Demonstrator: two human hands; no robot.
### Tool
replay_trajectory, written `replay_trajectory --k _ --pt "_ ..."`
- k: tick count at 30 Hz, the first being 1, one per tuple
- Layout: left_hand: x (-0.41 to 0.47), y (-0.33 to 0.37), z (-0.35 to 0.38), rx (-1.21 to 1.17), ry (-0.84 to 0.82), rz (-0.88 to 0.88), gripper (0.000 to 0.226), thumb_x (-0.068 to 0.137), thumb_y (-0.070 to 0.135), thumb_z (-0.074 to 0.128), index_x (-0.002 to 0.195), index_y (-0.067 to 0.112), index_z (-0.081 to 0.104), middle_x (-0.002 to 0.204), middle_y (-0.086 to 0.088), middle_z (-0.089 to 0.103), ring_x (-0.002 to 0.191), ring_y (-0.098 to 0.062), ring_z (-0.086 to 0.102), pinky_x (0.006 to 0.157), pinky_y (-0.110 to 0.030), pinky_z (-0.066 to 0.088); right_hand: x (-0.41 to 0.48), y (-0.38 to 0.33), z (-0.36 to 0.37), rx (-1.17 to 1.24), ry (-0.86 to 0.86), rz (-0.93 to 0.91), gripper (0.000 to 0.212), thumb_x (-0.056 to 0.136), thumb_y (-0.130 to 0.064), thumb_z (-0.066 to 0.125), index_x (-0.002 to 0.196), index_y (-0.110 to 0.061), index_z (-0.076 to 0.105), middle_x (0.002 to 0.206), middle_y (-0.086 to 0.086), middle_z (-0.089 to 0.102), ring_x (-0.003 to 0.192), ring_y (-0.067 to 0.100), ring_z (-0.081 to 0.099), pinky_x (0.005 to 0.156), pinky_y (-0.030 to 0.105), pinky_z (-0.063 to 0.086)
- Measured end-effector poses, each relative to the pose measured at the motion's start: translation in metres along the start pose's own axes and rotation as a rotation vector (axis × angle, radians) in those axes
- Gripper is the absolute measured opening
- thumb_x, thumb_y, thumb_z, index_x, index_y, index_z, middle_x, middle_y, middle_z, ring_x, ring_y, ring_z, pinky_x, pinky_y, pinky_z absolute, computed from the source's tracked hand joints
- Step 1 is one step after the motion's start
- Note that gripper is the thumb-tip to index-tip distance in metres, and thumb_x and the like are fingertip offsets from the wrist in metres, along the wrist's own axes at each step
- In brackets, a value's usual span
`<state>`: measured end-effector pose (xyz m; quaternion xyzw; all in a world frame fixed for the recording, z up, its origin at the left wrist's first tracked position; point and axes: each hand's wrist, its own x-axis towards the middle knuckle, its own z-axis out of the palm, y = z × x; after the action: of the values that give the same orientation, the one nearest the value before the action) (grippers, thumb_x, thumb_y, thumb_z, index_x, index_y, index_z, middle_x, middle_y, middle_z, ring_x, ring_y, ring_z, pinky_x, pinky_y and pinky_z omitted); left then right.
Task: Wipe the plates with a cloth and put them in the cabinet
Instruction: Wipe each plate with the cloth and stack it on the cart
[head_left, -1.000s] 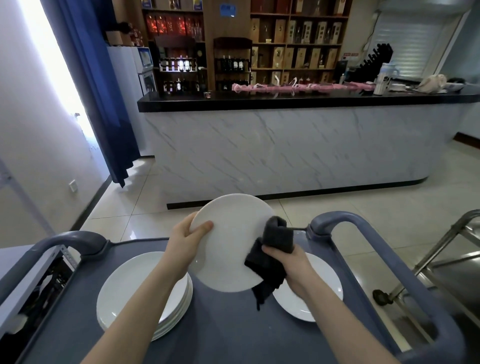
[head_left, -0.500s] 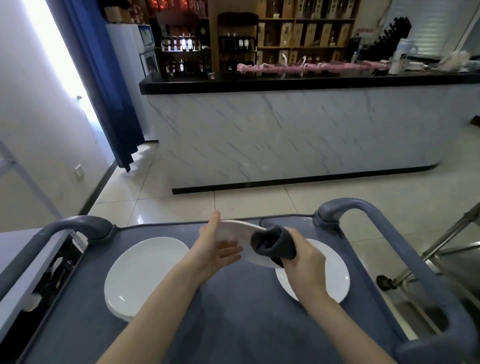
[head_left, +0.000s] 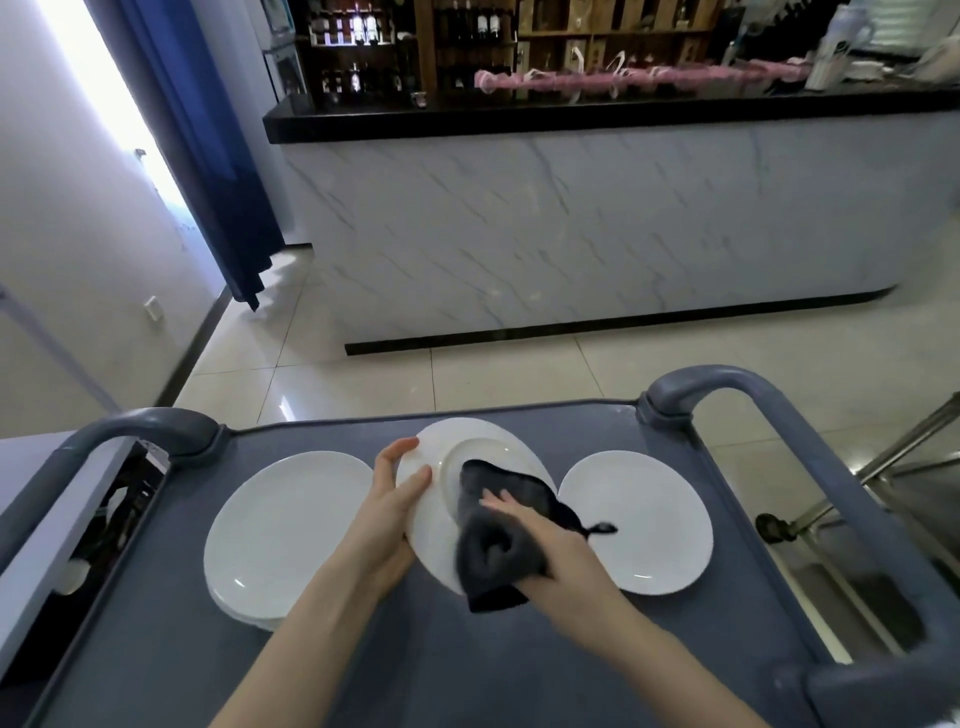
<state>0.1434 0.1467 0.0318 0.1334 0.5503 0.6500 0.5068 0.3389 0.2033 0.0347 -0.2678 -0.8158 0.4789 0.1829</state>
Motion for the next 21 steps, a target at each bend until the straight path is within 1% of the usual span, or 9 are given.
replay_trajectory --k 2,4,8,10,12,14,17,18,21 --pt "-0.001 0.001 0.004 0.064 0.021 0.029 0.019 0.105 0.025 0.052 0.12 0.035 0.052 0.111 -0.014 0.07 0.084 -0.021 0.075 0.061 -0.03 0.058 0.012 -0.005 0.015 -0.174 -0.076 -0.144 0.071 0.084 -0.008 0.056 0.149 -0.03 0.037 0.158 -0.017 0.027 0.147 -0.004 0.01 0.119 0.017 0.005" --pt "0.0 0.002 0.003 0.076 0.037 0.046 0.015 0.103 0.032 0.055 0.118 0.035 0.052 0.097 -0.012 0.074 0.079 -0.017 0.076 0.057 -0.026 0.057 0.028 -0.01 0.016 -0.247 -0.082 -0.201 0.073 0.084 -0.006 0.056 0.151 -0.024 0.034 0.16 -0.014 0.022 0.149 0.0 0.007 0.12 0.019 0.0" --pt "0.0 0.007 -0.008 -0.031 0.004 0.096 0.015 0.106 0.022 0.047 0.113 0.034 0.053 0.107 -0.015 0.069 0.081 -0.024 0.071 0.061 -0.034 0.059 0.055 -0.008 -0.003 -0.293 -0.006 -0.168 0.072 0.085 -0.003 0.057 0.151 -0.02 0.033 0.16 -0.007 0.022 0.15 0.006 0.008 0.123 0.033 0.005" --pt "-0.001 0.009 -0.015 -0.054 -0.011 0.106 0.017 0.106 0.021 0.049 0.11 0.036 0.056 0.107 -0.01 0.07 0.081 -0.024 0.071 0.062 -0.037 0.06 0.054 0.001 -0.011 -0.348 0.025 -0.112 0.07 0.088 -0.004 0.055 0.152 -0.022 0.031 0.161 -0.009 0.02 0.149 0.004 0.005 0.123 0.037 0.006" --pt "-0.001 0.01 -0.021 -0.046 -0.005 0.118 0.017 0.105 0.023 0.051 0.11 0.037 0.058 0.11 -0.007 0.069 0.084 -0.021 0.071 0.063 -0.037 0.06 0.04 0.011 -0.012 -0.372 -0.006 -0.087 0.073 0.086 -0.001 0.053 0.152 -0.024 0.03 0.16 -0.013 0.018 0.15 0.004 0.003 0.123 0.039 0.007" --pt "-0.001 0.008 -0.024 -0.05 0.013 0.127 0.017 0.105 0.023 0.051 0.113 0.036 0.058 0.112 -0.006 0.068 0.084 -0.019 0.071 0.062 -0.035 0.059 0.019 0.016 -0.005 -0.382 -0.064 -0.114 0.077 0.082 -0.003 0.051 0.152 -0.027 0.028 0.16 -0.016 0.017 0.15 0.003 0.002 0.124 0.039 0.005" --pt "0.0 0.003 -0.02 -0.033 0.0 0.116 0.018 0.105 0.023 0.049 0.116 0.035 0.056 0.114 -0.01 0.067 0.086 -0.021 0.071 0.064 -0.035 0.059 0.005 0.007 0.018 -0.39 -0.146 -0.217 0.075 0.081 -0.021 0.042 0.151 -0.033 0.02 0.16 -0.02 0.015 0.149 0.0 0.001 0.123 0.03 0.0" --pt "-0.002 0.002 -0.017 -0.008 -0.01 0.113 0.018 0.106 0.023 0.048 0.116 0.036 0.056 0.113 -0.012 0.068 0.086 -0.021 0.071 0.065 -0.034 0.059 0.009 0.003 0.024 -0.374 -0.15 -0.233 0.073 0.082 -0.022 0.041 0.151 -0.033 0.02 0.16 -0.02 0.015 0.149 0.0 0.001 0.122 0.028 0.0" --pt "-0.006 0.002 -0.016 0.033 -0.046 0.114 0.019 0.107 0.023 0.046 0.115 0.037 0.055 0.112 -0.015 0.07 0.084 -0.023 0.072 0.064 -0.032 0.059 0.034 -0.006 0.02 -0.332 -0.05 -0.204 0.077 0.079 -0.012 0.05 0.152 -0.026 0.027 0.16 -0.016 0.016 0.15 0.003 0.002 0.121 0.026 -0.002"
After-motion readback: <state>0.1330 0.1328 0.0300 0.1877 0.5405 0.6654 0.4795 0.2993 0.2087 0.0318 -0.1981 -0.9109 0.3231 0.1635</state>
